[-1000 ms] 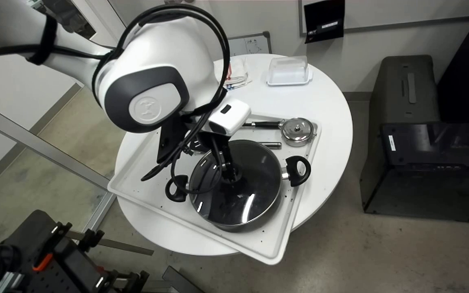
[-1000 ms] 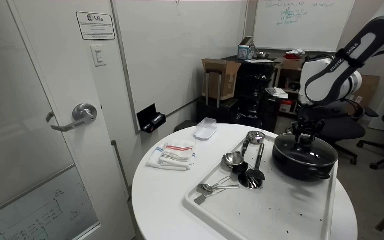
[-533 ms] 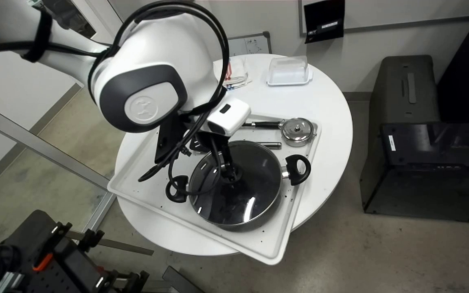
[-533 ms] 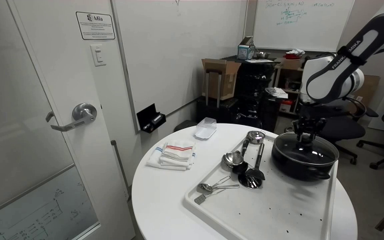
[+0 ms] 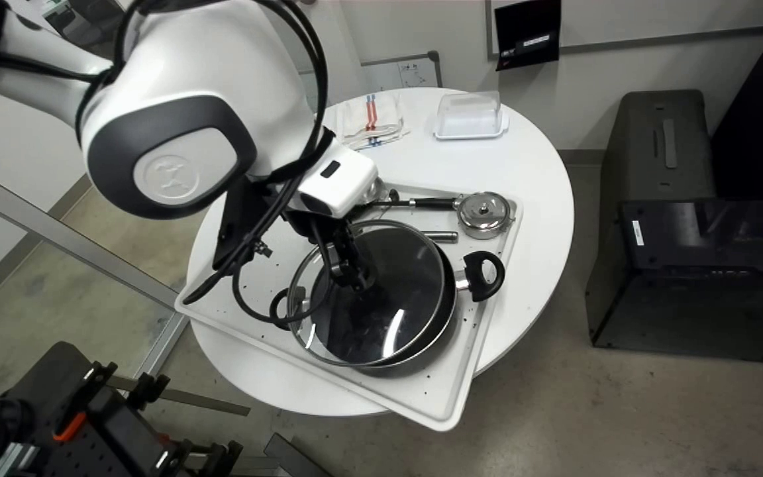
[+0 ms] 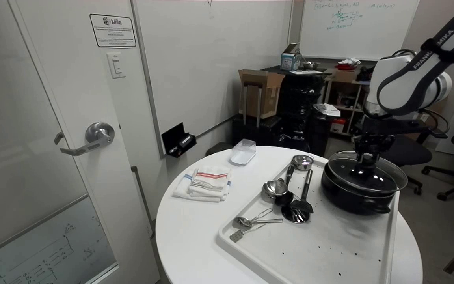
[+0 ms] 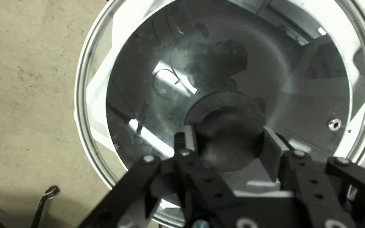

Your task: Remove the lid from the black pot

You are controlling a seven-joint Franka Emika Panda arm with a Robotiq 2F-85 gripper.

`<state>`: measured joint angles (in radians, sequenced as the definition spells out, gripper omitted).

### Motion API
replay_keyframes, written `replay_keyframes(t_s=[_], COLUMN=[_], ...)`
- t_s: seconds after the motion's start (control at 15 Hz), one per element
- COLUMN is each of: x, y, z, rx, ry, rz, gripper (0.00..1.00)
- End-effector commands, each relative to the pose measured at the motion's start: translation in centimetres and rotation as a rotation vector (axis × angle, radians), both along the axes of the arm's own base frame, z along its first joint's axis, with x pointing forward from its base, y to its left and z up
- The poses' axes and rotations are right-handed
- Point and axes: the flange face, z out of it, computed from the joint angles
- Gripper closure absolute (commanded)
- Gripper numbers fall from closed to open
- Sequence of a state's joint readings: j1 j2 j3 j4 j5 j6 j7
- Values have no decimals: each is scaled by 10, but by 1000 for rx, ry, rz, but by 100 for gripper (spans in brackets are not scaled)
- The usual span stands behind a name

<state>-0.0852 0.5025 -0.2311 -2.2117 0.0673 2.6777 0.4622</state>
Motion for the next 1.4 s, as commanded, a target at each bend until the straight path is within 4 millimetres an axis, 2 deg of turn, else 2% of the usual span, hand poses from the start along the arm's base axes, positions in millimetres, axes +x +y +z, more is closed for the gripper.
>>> replay_keyframes(t_s=[0.0, 0.2, 0.47, 0.93, 1.33], x=[-6, 7, 27, 30, 18], y=[15, 34, 80, 182, 258], z=[43, 61, 73, 64, 50], rx=[-8, -4, -9, -58, -96], ry=[-74, -81, -76, -10, 34], rz=[46, 97, 217, 483, 688], gripper=[75, 75, 75, 75, 75])
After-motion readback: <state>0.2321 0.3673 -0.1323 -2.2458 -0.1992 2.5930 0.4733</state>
